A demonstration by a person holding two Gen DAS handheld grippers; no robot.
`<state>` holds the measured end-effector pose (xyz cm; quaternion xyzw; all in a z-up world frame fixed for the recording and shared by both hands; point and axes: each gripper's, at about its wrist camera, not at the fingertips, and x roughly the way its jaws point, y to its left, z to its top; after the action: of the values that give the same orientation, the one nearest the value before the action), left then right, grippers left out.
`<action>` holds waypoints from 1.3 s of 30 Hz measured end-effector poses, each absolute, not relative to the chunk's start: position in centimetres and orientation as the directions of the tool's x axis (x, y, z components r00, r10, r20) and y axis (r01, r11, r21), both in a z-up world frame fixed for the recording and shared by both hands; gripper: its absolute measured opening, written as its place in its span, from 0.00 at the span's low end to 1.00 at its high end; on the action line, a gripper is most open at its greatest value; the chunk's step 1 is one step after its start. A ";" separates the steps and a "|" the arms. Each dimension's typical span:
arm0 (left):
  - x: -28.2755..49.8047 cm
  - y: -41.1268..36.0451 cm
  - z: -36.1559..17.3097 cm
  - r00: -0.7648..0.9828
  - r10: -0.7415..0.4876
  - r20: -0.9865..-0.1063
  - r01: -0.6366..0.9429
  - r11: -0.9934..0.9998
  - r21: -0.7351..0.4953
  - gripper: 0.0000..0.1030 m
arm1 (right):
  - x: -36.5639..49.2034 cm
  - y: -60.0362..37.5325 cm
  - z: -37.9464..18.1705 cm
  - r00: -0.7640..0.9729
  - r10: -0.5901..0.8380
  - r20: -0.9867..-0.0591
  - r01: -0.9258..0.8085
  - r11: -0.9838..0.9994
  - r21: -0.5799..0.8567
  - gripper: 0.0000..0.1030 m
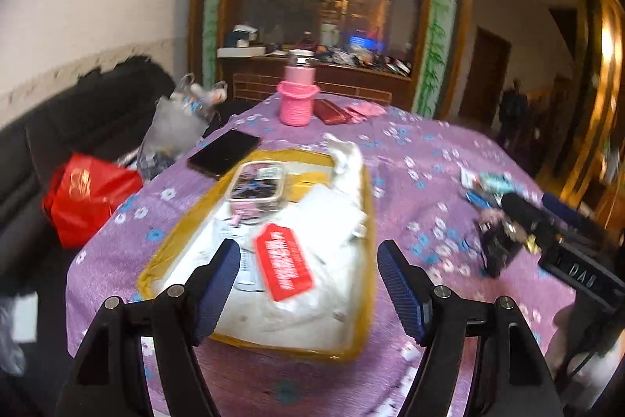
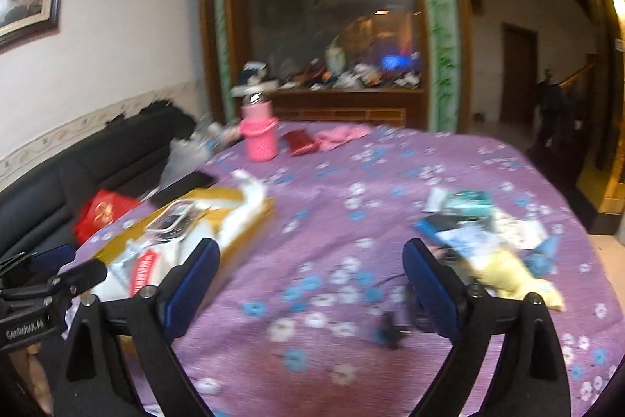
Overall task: Organize soft objects
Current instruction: 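Move both tools back over the pile of items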
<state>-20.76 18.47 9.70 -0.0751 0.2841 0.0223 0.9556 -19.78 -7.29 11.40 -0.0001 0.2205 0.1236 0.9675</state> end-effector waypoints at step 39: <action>-18.3 3.1 4.9 0.689 -0.026 -0.724 0.155 0.981 0.113 0.74 | -19.6 -27.1 7.6 0.862 0.076 -0.502 0.112 0.936 0.333 0.98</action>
<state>-18.28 3.13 4.93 0.0830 0.3912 -0.0495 0.9152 -19.57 -27.08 7.63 0.1783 0.2629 -0.0095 0.9482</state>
